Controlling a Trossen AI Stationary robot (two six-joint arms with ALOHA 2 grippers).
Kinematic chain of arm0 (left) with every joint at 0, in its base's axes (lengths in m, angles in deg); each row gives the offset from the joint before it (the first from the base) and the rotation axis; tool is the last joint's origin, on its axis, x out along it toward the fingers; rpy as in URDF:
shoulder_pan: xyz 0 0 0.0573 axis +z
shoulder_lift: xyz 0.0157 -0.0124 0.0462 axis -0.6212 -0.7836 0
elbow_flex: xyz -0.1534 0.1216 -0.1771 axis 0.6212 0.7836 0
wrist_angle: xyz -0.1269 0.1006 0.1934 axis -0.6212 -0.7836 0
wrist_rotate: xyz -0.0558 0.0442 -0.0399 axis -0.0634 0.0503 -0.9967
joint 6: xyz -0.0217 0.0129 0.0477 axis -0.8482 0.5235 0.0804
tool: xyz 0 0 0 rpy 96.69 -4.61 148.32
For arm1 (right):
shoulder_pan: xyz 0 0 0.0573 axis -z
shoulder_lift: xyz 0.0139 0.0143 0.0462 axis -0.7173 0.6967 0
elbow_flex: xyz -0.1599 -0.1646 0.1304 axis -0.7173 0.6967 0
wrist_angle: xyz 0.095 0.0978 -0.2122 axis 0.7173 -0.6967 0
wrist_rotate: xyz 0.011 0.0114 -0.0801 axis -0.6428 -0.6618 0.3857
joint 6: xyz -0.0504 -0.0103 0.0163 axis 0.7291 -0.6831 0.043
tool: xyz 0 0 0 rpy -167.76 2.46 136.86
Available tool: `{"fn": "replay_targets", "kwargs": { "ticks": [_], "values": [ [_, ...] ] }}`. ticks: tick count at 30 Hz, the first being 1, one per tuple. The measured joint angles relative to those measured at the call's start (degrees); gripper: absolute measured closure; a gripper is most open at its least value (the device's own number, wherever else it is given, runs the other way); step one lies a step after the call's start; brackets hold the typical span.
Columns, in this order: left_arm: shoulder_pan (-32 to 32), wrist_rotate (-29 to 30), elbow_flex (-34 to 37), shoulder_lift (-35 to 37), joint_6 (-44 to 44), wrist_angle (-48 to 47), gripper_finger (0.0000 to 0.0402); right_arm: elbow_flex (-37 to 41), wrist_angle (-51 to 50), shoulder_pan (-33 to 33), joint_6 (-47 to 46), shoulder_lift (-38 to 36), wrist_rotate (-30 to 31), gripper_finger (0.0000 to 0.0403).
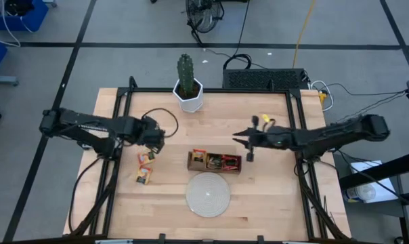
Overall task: Pick & Place Tea
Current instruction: Put the yellow tea bag into the left section of the wooden organizer
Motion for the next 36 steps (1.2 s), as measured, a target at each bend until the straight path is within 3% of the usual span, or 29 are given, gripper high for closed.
{"fn": "replay_targets", "kwargs": {
  "ticks": [4,9,15,22,27,36],
  "values": [
    [4.3,-7.6,0.0,0.6,5.5,3.1,0.023,10.9,13.6,0.4,-1.3,-5.9,0.0,0.0283],
    [8.9,-14.9,2.2,0.7,6.3,4.6,0.0218,20.8,27.0,-0.5,-2.3,-10.6,0.0,0.0206],
    [11.7,-17.8,10.2,0.6,7.1,6.4,0.0225,24.8,33.3,-1.8,0.0,-15.5,0.0,0.0148],
    [13.0,-17.1,17.9,0.6,18.9,19.0,0.0237,25.1,26.5,-2.4,-0.6,-19.4,0.5,0.0119],
    [16.6,-17.9,21.3,0.6,23.8,23.8,0.0248,25.1,21.8,-2.3,-1.9,-23.1,4.8,0.0113],
    [22.0,-18.9,22.3,0.6,32.2,28.5,0.0265,31.4,25.1,-1.1,-6.6,-29.2,4.7,0.0123]
  ]
}}
